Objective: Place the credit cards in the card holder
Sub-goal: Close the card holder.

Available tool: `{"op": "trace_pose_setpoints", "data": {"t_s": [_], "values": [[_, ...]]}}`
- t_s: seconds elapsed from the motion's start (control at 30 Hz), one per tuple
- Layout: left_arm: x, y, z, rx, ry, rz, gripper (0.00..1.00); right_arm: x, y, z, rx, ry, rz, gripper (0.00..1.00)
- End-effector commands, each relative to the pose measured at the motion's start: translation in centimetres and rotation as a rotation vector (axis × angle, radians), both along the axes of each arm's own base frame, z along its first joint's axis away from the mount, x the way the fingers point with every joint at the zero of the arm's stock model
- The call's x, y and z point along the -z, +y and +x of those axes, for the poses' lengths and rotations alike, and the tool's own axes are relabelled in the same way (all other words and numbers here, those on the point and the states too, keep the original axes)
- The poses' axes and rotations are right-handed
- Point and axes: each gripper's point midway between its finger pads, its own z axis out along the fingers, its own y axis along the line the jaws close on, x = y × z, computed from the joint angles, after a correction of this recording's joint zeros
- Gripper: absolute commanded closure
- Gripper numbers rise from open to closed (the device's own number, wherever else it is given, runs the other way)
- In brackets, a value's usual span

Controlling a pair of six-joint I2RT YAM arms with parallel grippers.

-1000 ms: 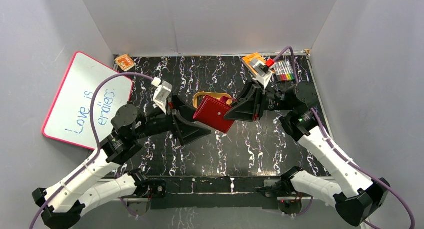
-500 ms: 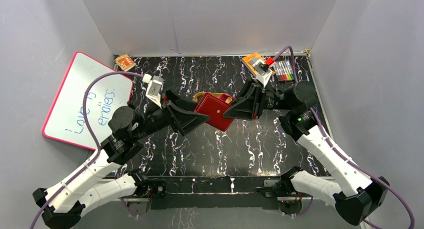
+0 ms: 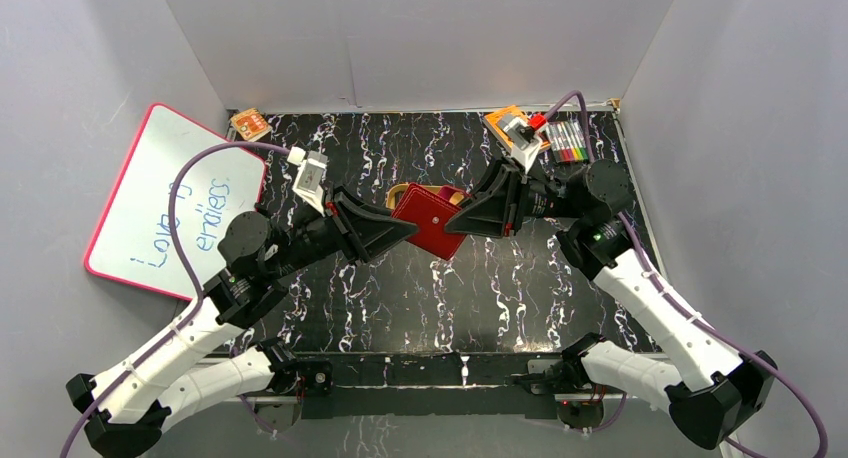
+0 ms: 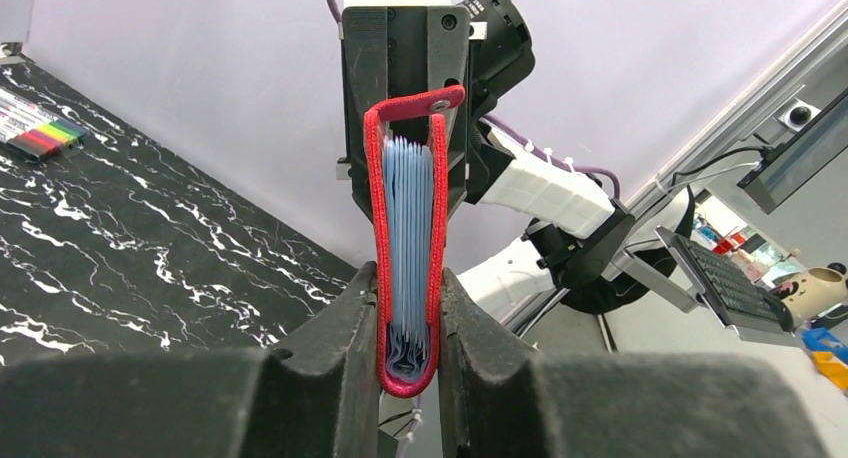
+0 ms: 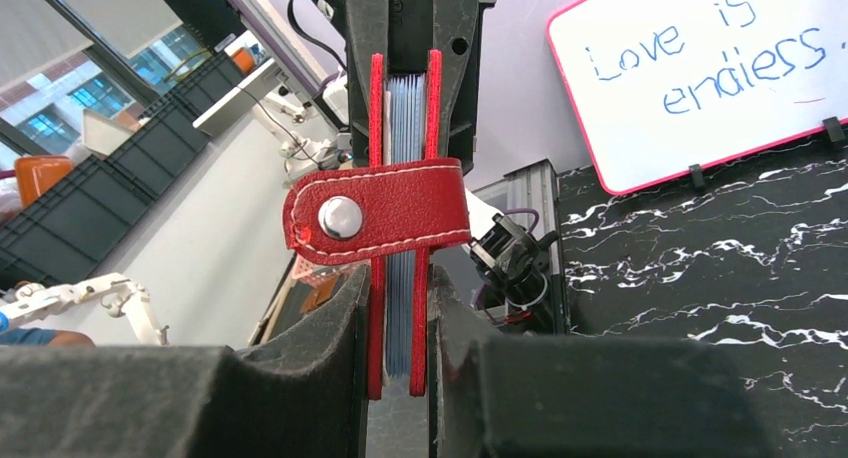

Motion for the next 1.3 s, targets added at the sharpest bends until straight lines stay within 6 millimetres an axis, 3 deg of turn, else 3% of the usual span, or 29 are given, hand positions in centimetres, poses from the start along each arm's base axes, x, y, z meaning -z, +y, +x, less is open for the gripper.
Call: {"op": "trace_pose_setpoints", "data": {"t_s": [0.0,0.03,0.1,0.2,0.4,0.63,0.73,1.03,1.27], "values": [[-0.8,0.5,0.1,-0.027,-0.014,-0.012,1.0,-0.5,-0.5,-0.5,0.03,-0.067,0.015,0.66],[-0.5,0.6,0.4,-0.045,-0.001,-0.002,1.0,-0.2,-0.6,-0.4,0.057,-0.073,-0.015,0.55],[0.1,1.3,1.0,-0.098,0.032,0.017,1.0,0.3,-1.1,0.1,0.126,-0.111,-0.079,0.42],[1.3,2.6,2.1,-0.194,0.093,0.045,1.0,0.7,-2.6,1.2,0.277,-0.191,-0.199,0.37],[3.6,3.8,2.8,-0.274,0.19,0.106,1.0,1.1,-4.7,2.9,0.455,-0.283,-0.285,0.36],[4.2,3.5,2.6,-0.255,0.224,0.125,1.0,0.1,-3.3,5.3,0.489,-0.287,-0.247,0.37],[3.9,3.5,2.4,-0.248,0.218,0.122,1.0,0.6,-2.4,6.1,0.468,-0.28,-0.255,0.37],[3.9,3.3,1.8,-0.212,0.199,0.115,1.0,1.8,-1.1,7.2,0.439,-0.25,-0.245,0.46],[4.0,3.1,1.4,-0.186,0.204,0.112,1.0,2.0,-0.3,7.3,0.404,-0.243,-0.216,0.47]]}}
